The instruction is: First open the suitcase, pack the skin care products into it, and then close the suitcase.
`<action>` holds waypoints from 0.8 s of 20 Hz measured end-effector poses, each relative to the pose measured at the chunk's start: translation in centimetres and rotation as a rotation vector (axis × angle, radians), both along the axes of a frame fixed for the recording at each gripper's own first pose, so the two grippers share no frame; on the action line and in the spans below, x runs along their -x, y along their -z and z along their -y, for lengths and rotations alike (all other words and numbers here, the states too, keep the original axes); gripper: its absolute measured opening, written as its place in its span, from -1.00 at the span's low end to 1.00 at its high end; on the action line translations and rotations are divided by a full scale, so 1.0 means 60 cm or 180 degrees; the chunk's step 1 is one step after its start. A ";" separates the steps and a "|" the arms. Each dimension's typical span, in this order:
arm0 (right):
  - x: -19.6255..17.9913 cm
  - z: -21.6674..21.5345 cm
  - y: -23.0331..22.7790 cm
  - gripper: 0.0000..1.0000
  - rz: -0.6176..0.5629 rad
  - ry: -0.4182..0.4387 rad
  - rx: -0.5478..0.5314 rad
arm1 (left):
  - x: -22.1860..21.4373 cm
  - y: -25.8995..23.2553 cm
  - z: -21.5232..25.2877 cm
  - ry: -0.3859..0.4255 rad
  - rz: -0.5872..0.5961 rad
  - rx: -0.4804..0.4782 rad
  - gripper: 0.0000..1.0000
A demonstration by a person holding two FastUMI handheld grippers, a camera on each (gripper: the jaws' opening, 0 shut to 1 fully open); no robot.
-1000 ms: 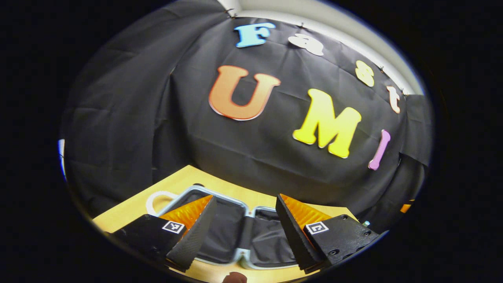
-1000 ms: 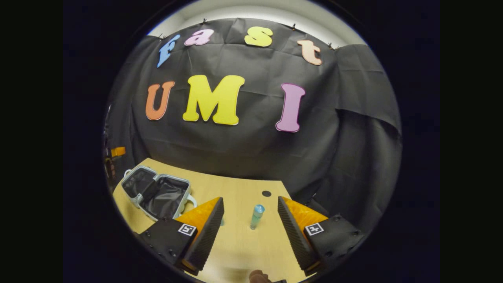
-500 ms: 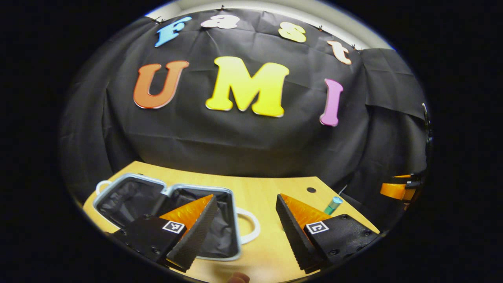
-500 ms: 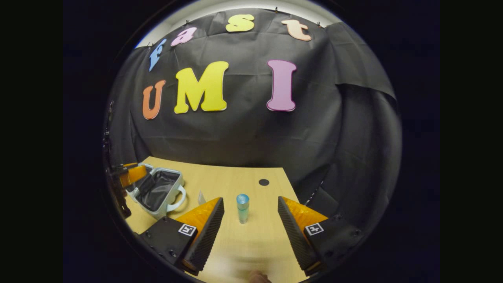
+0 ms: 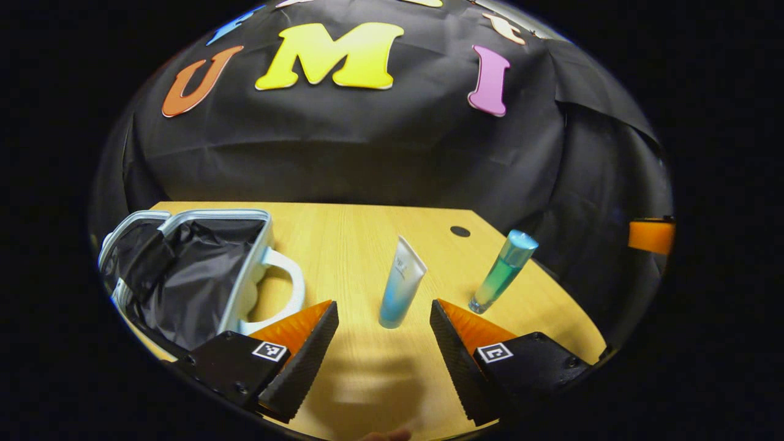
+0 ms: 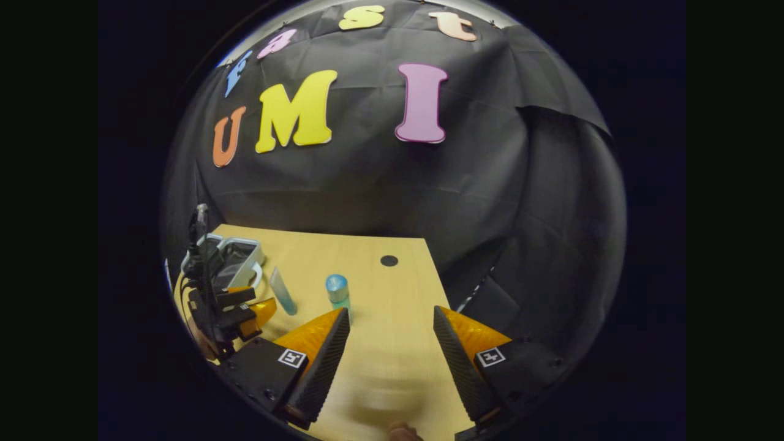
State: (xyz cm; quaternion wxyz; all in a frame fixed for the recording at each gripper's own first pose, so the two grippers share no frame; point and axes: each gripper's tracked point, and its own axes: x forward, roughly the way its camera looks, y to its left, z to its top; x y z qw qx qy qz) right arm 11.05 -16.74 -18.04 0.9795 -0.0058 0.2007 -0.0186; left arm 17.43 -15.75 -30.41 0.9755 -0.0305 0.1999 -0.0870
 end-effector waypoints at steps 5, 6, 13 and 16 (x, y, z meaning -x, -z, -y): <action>-0.006 0.032 0.041 0.63 -0.0141 0.0111 0.0041 | -0.070 0.073 0.025 0.0058 -0.0197 -0.0144 0.87; -0.008 0.034 0.046 0.63 -0.0163 0.0125 0.0041 | -0.078 0.076 0.030 0.0092 -0.0202 -0.0151 0.86; -0.013 0.017 0.065 0.63 -0.0202 0.0126 0.0046 | -0.077 0.076 0.039 0.0250 -0.0347 -0.0212 0.08; -0.024 -0.014 0.071 0.63 -0.0196 0.0029 0.0029 | -0.053 0.043 0.031 0.0315 -0.0312 -0.0287 -0.13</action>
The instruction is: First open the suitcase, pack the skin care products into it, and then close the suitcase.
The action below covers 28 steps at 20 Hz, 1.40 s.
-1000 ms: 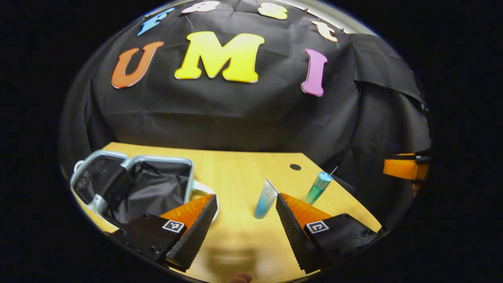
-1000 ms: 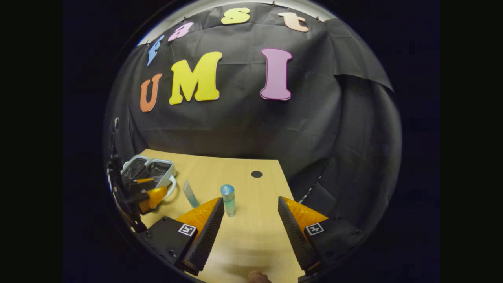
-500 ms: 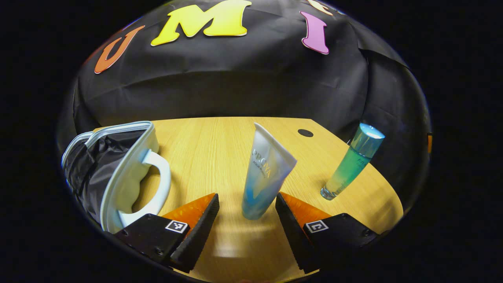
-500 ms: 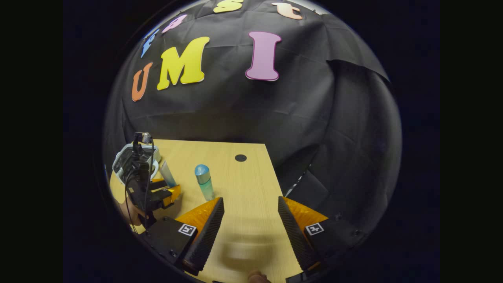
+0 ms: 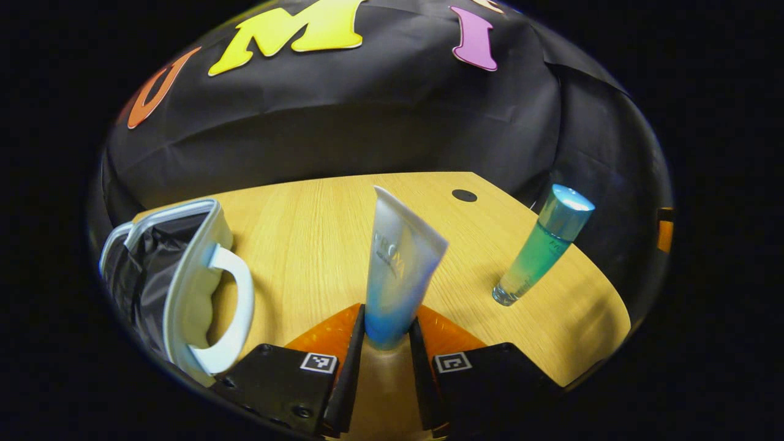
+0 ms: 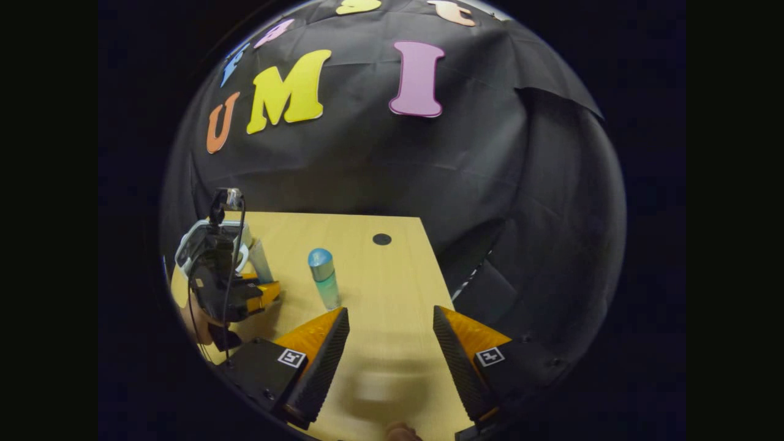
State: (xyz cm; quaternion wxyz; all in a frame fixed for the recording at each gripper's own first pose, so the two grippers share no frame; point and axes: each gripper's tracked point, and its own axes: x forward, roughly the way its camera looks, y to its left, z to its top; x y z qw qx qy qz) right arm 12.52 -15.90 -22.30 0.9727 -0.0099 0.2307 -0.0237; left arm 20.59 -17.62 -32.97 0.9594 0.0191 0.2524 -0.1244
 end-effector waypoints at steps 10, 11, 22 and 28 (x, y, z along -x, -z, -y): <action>-0.108 -0.122 0.086 0.64 0.0000 -0.0233 -0.0067 | 0.144 -0.117 -0.069 -0.0002 0.0072 0.0033 -0.19; -0.125 -0.136 0.099 0.64 0.0002 -0.0260 -0.0076 | 0.164 -0.127 -0.081 -0.0028 0.0059 0.0052 -0.19; -0.210 -0.180 0.150 -0.13 0.0053 -0.0106 -0.0044 | 0.276 -0.161 -0.289 -0.0779 -0.0054 0.0127 -0.19; -0.169 -0.207 0.119 -0.27 0.0050 -0.0189 -0.0138 | 0.236 -0.155 -0.422 -0.1100 -0.0201 0.0042 -0.19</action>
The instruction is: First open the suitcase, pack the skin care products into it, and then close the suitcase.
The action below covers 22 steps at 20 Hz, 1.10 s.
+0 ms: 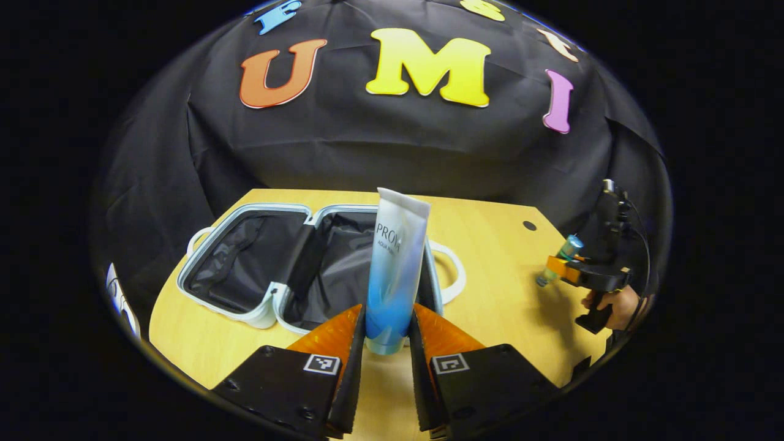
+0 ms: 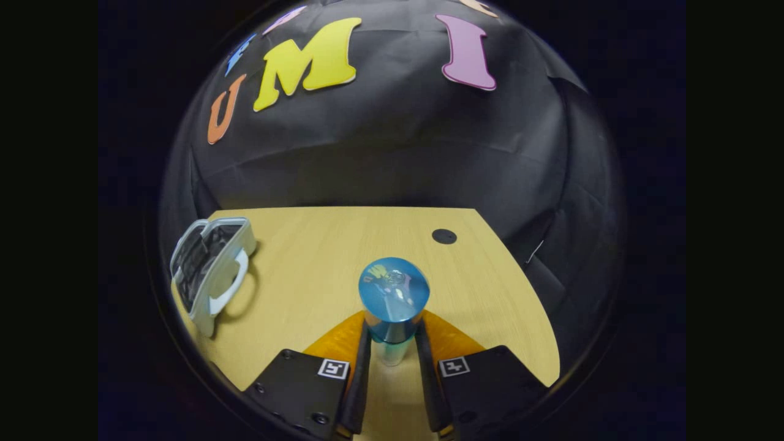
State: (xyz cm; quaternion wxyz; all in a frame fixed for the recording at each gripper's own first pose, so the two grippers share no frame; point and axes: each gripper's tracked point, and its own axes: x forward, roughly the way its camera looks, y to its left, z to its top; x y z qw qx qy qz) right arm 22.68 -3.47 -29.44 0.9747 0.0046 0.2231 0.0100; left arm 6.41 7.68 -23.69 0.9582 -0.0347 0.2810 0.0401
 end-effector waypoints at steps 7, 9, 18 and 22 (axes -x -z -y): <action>0.121 -0.116 -0.098 -0.27 0.0008 -0.0123 -0.0114 | -0.074 0.102 -0.088 0.0053 -0.0635 -0.0046 -0.19; 0.140 -0.151 -0.118 -0.28 0.0047 -0.0107 -0.0089 | -0.081 0.146 -0.090 0.0127 -0.0940 0.0002 -0.19; 0.191 -0.238 -0.161 -0.27 0.0087 -0.0083 -0.0033 | -0.117 0.219 -0.108 0.0152 -0.1541 -0.0038 -0.05; 0.195 -0.258 -0.162 -0.27 0.0084 -0.0129 -0.0023 | -0.118 0.220 -0.102 0.0181 -0.1540 -0.0028 -0.18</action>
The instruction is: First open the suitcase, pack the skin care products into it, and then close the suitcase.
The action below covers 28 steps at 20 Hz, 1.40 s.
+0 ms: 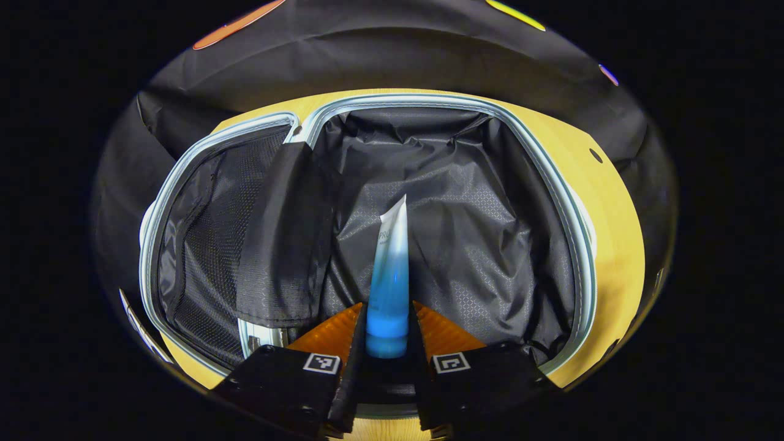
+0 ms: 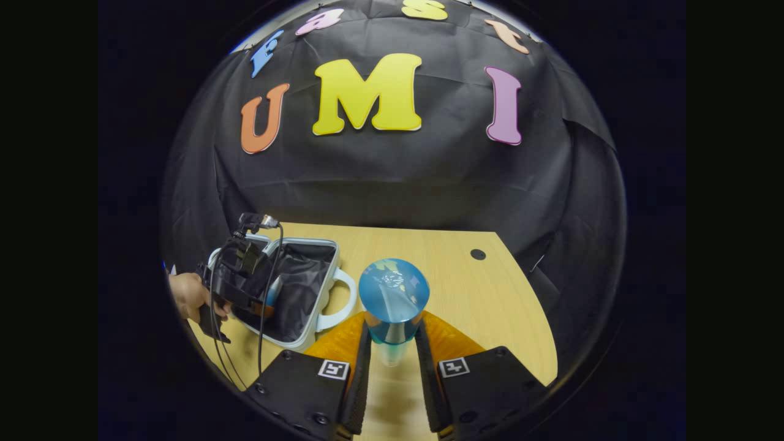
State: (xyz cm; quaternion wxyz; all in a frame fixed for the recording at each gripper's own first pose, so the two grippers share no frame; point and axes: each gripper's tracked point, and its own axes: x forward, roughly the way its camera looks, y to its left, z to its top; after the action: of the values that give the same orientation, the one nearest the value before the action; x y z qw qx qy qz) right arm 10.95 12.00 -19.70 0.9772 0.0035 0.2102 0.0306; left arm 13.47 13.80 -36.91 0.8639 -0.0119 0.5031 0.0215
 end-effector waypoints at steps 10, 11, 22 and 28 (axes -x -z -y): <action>-0.037 -0.137 -0.028 -0.28 -0.0025 -0.0459 -0.0014 | 0.008 -0.112 -0.003 0.0029 0.0786 0.0010 0.79; -0.041 -0.159 -0.023 -0.28 -0.0065 -0.0524 -0.0048 | 0.009 -0.145 -0.010 0.0059 0.1067 0.0008 0.67; -0.068 -0.376 0.140 -0.31 -0.0819 -0.0858 -0.0158 | 0.184 -0.276 -0.156 -0.0051 0.2336 -0.0009 0.96; -0.090 -0.381 0.217 -0.28 -0.1283 -0.0671 0.0003 | 0.260 -0.199 -0.255 -0.0529 0.2071 -0.0069 0.96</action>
State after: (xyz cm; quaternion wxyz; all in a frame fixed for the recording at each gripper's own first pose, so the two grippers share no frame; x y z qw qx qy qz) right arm 16.34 34.87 -32.72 0.9068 -0.0130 0.4004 0.1311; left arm -2.13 29.12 -24.97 0.9746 -0.0499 0.1979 0.0922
